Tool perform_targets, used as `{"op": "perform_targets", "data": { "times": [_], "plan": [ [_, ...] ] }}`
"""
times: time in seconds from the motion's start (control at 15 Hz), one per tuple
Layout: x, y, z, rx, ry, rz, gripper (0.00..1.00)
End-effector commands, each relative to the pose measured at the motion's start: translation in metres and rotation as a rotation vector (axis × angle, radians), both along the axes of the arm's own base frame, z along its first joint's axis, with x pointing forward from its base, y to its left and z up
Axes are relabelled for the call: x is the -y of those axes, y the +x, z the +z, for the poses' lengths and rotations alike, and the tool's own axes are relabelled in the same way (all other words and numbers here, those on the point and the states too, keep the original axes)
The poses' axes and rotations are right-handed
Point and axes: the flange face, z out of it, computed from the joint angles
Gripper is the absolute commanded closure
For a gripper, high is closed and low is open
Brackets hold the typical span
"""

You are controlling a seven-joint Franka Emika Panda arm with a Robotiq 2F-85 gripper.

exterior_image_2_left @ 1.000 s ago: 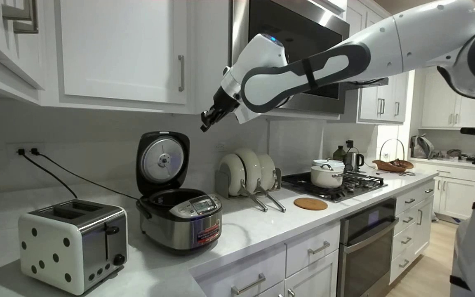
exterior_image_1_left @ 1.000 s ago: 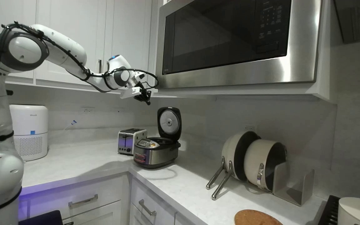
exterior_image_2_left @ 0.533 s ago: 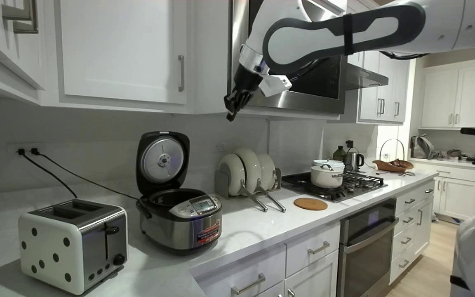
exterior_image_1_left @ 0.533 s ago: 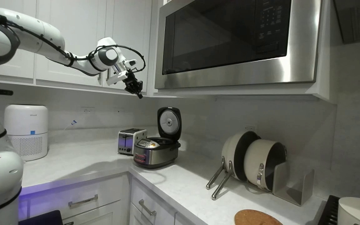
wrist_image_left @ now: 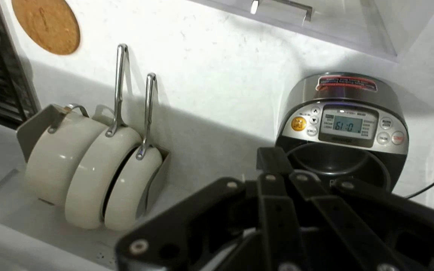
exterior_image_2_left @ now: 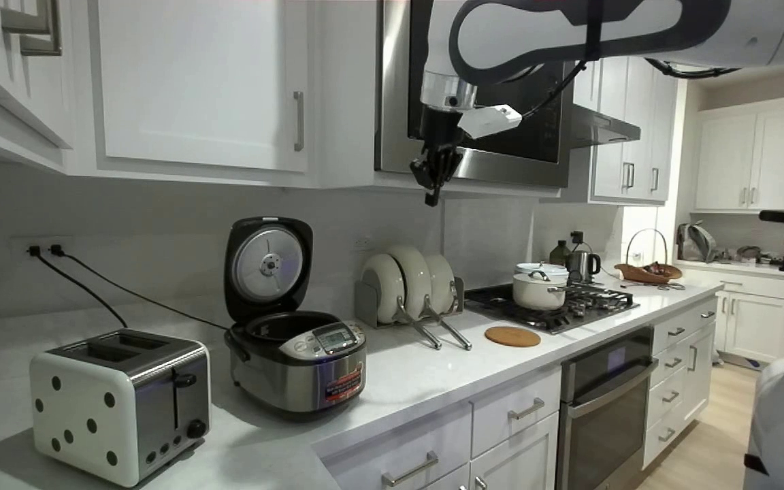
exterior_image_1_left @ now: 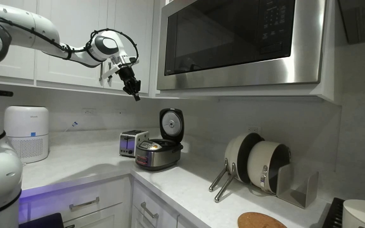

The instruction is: Close the microwave door and open the rice cooker

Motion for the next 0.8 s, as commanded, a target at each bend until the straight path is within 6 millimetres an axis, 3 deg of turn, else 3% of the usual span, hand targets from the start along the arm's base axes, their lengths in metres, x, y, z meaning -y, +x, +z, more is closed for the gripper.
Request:
{"op": "perform_targets", "data": {
  "times": [0.0, 0.13, 0.2, 0.27, 0.73],
  "plan": [
    [0.012, 0.001, 0.011, -0.084, 0.049, -0.060, 1.00],
    [0.020, 0.001, 0.015, -0.111, 0.076, -0.080, 1.00],
    [0.025, 0.002, 0.018, -0.119, 0.095, -0.088, 0.74],
    [0.028, 0.003, 0.019, -0.124, 0.114, -0.092, 0.73],
    [0.039, 0.011, 0.029, -0.124, 0.194, -0.097, 0.22]
  ]
}}
